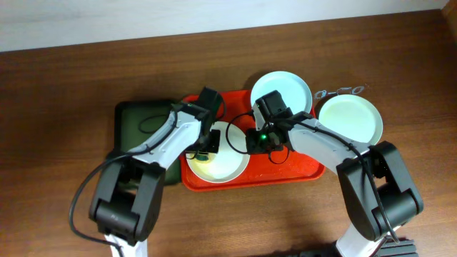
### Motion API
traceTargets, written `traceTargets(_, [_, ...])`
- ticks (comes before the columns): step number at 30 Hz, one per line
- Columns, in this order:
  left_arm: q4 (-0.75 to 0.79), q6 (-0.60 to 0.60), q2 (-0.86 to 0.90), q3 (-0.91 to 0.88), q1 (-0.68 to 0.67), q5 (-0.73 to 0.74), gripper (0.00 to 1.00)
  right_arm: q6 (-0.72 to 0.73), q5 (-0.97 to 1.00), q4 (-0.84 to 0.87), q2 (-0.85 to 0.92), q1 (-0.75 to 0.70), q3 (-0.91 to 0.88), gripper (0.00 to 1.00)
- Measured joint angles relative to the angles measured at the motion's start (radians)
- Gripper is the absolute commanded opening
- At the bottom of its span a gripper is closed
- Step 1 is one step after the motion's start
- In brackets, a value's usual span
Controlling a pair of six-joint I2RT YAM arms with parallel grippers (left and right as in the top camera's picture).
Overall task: Clean dirty plates on tray and stack at the side
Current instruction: 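Return the sponge to the green tray, release it, and raise left arm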
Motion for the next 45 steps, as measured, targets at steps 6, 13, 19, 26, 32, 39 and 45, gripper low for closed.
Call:
traceTargets(6, [0.066,0.032,-0.009,-0.022,0.004,0.285,0.0,0.0,0.008,-0.003,0.0,0.0,-0.001,0.04])
traceTargets(13, [-0.218,0.061,-0.012,0.172,0.049,0.251,0.0,0.0,-0.001,0.003,0.0,0.0,-0.001,0.04])
traceTargets(19, [-0.407,0.062,-0.025,0.269,0.204,-0.038,0.0,0.0,-0.001,0.001,0.0,0.0,-0.001,0.04])
traceTargets(26, [-0.303,0.062,-0.034,0.183,0.36,-0.097,0.0,0.0,-0.001,0.001,0.0,0.0,-0.001,0.04])
traceTargets(32, [-0.161,0.069,-0.034,-0.019,0.397,-0.097,0.4,0.0,-0.001,0.001,0.0,0.0,-0.001,0.04])
traceTargets(39, [-0.279,0.053,-0.099,0.15,0.407,-0.082,0.99,-0.003,-0.003,0.001,0.0,0.0,-0.001,0.22])
traceTargets(45, [-0.275,0.012,-0.36,0.281,0.516,-0.081,0.99,-0.01,-0.003,0.001,0.0,0.0,-0.001,0.36])
